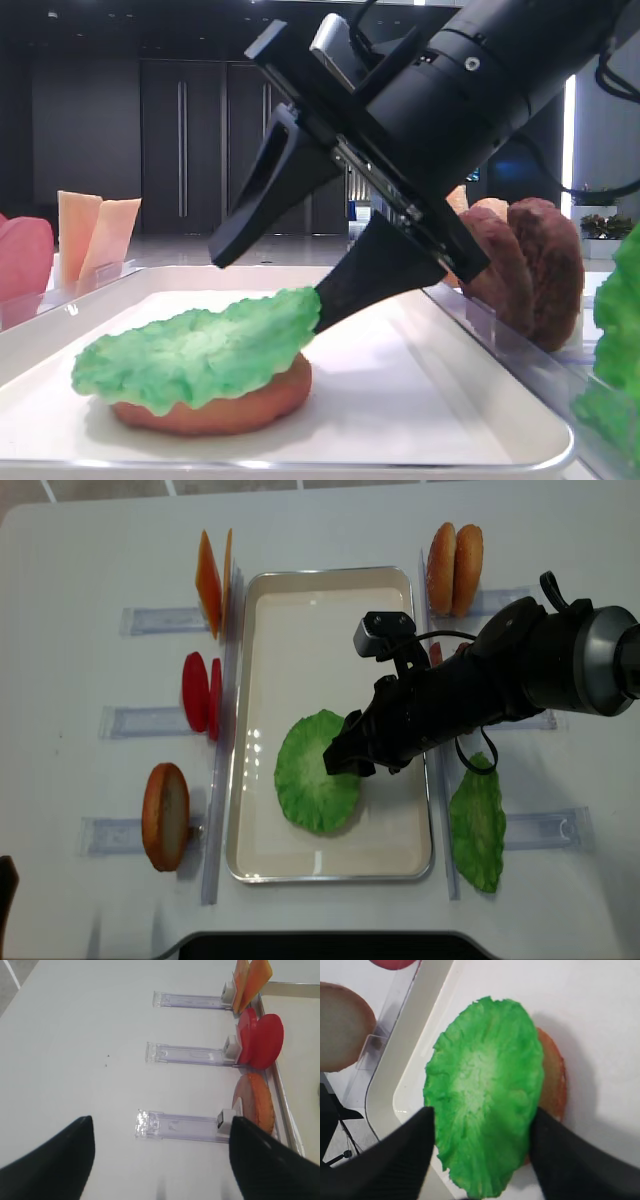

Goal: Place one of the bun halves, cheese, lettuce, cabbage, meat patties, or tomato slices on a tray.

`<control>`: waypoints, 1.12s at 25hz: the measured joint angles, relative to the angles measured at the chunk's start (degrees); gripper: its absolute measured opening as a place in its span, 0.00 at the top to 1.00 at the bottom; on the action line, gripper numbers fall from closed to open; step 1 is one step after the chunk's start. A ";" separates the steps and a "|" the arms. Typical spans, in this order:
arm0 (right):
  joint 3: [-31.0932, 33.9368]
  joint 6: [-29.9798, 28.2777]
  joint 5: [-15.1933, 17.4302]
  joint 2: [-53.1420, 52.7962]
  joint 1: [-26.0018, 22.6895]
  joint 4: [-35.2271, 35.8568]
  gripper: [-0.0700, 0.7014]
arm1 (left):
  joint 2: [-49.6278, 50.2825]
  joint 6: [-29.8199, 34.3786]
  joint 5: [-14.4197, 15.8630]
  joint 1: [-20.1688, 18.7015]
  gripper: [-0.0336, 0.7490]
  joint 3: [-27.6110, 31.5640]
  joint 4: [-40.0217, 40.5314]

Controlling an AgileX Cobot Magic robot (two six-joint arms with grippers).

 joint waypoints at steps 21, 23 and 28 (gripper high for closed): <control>0.00 22.20 6.40 -18.64 -3.46 -25.45 0.15 | 0.00 0.00 0.00 0.00 0.14 0.00 0.00; 0.00 28.41 7.81 -21.40 -5.09 -31.76 0.15 | 0.00 0.00 0.00 0.00 0.14 0.00 0.00; 0.00 43.21 11.97 -27.77 -9.09 -50.28 0.15 | 0.00 0.00 0.00 0.00 0.14 0.00 0.00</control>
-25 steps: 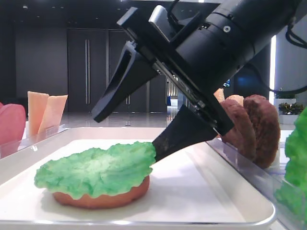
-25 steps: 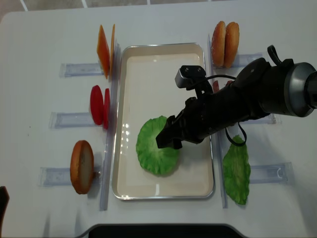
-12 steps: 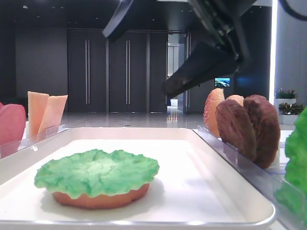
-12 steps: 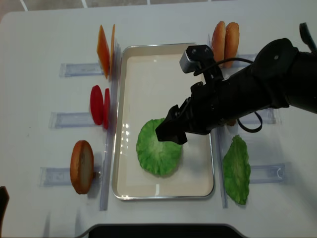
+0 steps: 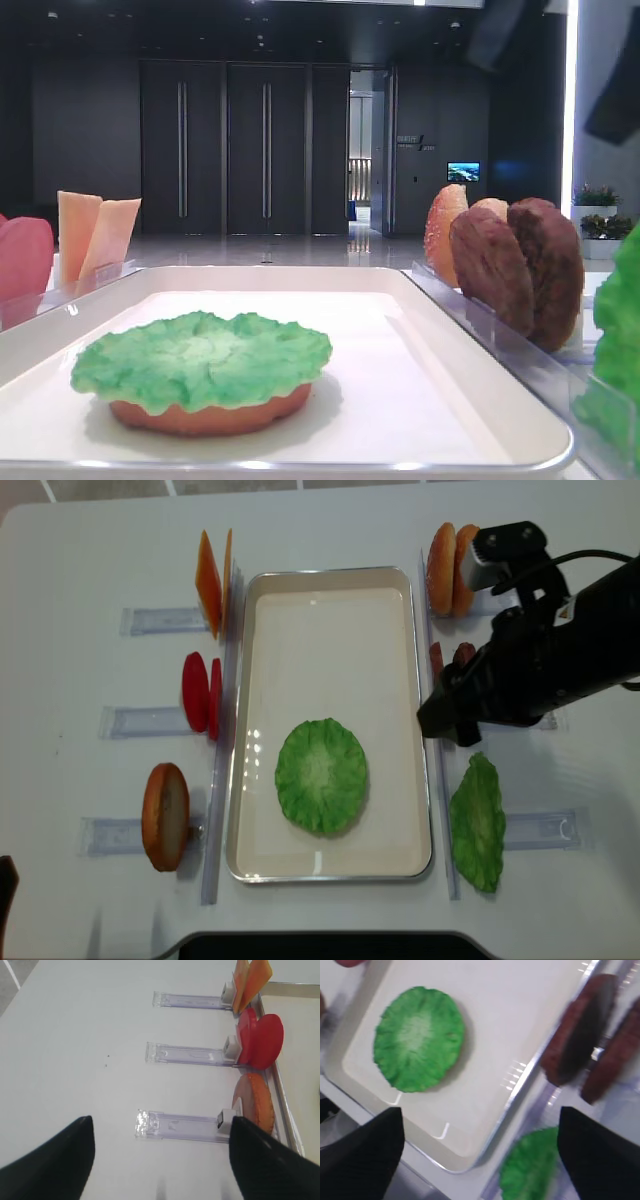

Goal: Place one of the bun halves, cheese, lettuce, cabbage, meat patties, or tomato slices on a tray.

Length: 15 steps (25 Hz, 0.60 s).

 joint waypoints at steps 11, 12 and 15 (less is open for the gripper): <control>0.00 8.96 16.02 -3.93 -20.13 -14.81 0.14 | 0.00 0.00 0.00 0.00 0.14 0.00 0.00; 0.00 9.28 17.03 -3.93 -22.14 -15.99 0.14 | 0.00 0.00 0.00 0.00 0.14 0.00 0.00; 0.00 10.94 19.18 -3.93 -27.03 -19.55 0.14 | 0.00 0.00 0.00 0.00 0.14 0.00 0.00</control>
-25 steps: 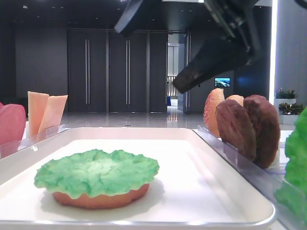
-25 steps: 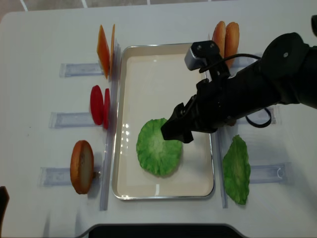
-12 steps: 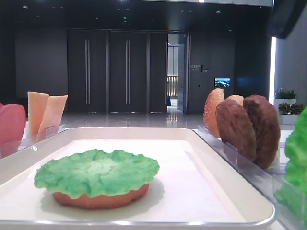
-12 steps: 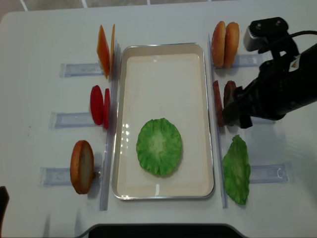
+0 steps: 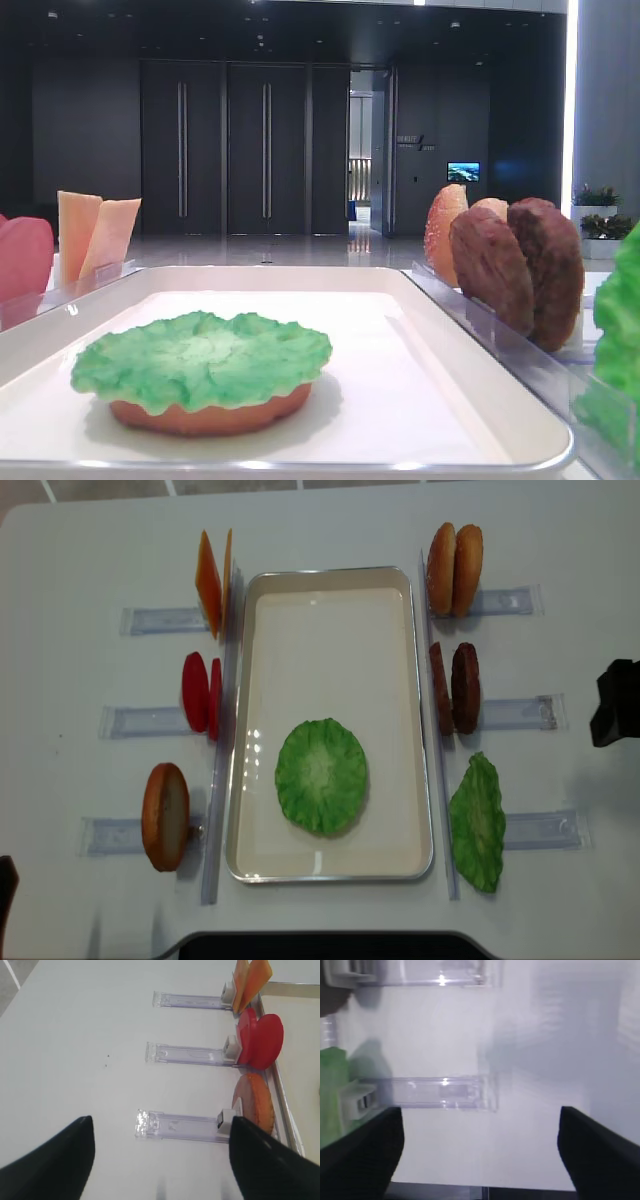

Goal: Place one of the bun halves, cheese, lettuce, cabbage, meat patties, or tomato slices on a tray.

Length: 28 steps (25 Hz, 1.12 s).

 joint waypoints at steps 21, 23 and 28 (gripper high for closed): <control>10.45 9.60 3.48 -39.29 -1.56 -4.87 0.14 | 0.00 0.00 0.00 0.00 0.14 0.00 0.00; 10.45 9.67 3.48 -43.87 -1.56 -4.87 0.14 | 0.00 0.00 0.00 0.00 0.14 0.00 0.00; 12.84 9.67 3.40 -53.63 -1.56 -5.05 0.14 | 0.00 0.00 0.00 0.00 0.14 0.00 0.00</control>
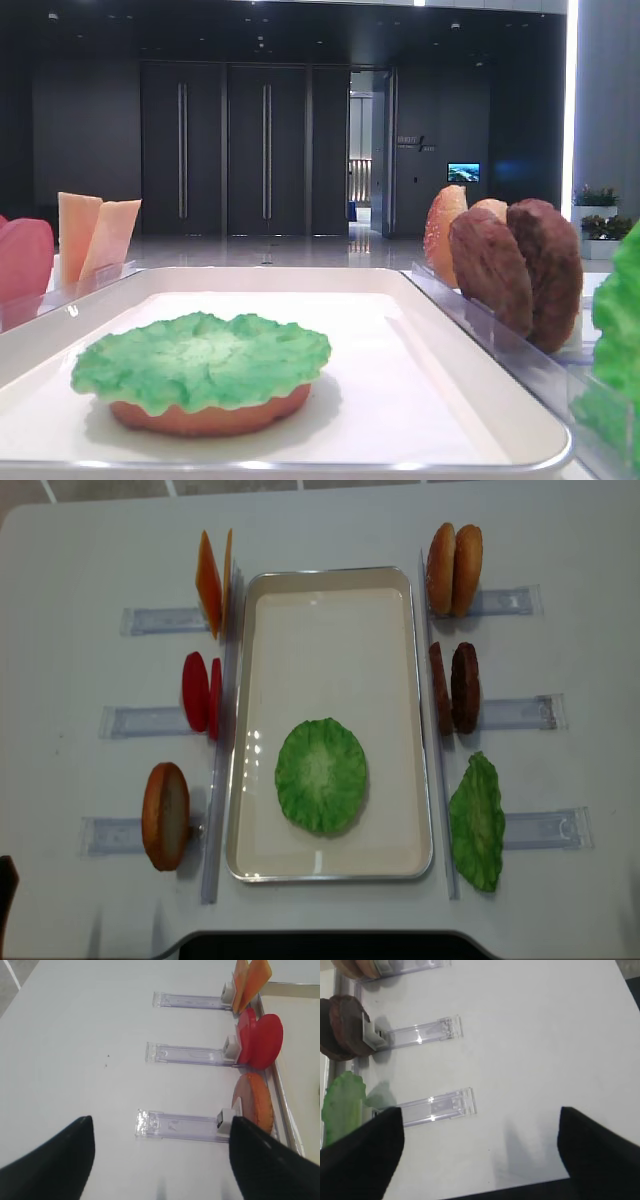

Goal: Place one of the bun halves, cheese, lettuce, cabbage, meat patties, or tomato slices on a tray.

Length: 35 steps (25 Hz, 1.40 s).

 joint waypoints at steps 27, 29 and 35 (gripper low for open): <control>8.91 -3.22 -5.14 -18.09 0.00 -1.47 0.14 | 0.00 0.00 0.00 0.00 0.14 0.00 0.00; 8.91 -3.22 -5.14 -18.49 0.00 -1.53 0.14 | 0.00 0.00 0.00 0.00 0.14 0.00 0.00; 8.91 -3.09 -5.14 -18.65 0.00 -1.67 0.14 | 0.00 0.00 0.00 0.00 0.14 0.00 0.00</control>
